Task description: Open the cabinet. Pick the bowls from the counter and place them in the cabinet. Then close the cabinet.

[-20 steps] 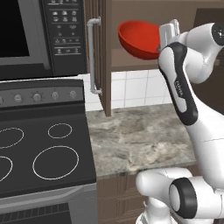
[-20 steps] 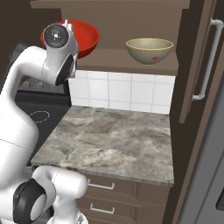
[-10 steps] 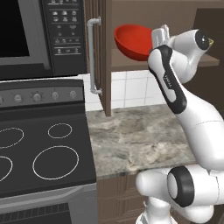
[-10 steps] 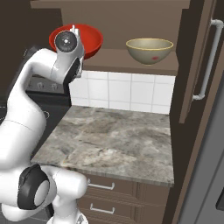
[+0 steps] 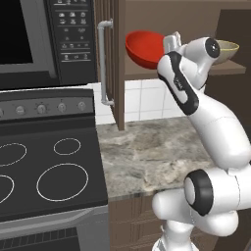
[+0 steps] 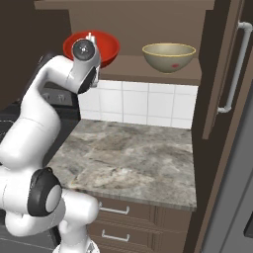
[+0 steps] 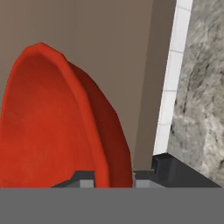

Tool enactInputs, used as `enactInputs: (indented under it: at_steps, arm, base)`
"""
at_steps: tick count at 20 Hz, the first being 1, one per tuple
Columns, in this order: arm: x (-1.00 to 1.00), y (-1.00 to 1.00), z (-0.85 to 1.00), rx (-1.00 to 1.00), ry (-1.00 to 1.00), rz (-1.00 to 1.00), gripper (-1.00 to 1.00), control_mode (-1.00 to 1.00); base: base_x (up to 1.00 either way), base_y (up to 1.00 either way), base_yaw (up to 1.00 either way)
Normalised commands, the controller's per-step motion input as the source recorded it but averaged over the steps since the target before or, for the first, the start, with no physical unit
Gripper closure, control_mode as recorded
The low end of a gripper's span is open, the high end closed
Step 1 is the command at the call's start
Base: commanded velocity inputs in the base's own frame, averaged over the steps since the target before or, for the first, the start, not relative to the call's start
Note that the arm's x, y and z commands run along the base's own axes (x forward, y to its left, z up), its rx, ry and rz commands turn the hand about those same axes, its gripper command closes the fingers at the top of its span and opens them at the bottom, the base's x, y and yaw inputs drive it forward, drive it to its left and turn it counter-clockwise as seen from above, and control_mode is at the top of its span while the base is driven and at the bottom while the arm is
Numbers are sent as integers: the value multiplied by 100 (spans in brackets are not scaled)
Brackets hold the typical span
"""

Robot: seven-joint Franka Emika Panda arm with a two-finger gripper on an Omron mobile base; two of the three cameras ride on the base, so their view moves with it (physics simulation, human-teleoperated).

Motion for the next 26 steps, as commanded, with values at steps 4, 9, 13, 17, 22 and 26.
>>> enactInputs:
  at_steps: [4,9,13,17,22,26]
  arm:
    - [51,8,-21,0,0,0,100,-100]
    - [48,3,-13,0,0,0,100,-100]
    - [42,0,-8,0,0,0,100,-100]
    - [42,0,-13,0,0,0,100,-100]
    - [36,0,-25,0,0,0,100,-100]
    - [38,5,-25,-2,0,0,100,-100]
  base:
    - [0,0,0]
    - [0,0,0]
    - [0,0,0]
    - [0,0,0]
    - [0,0,0]
    - [0,0,0]
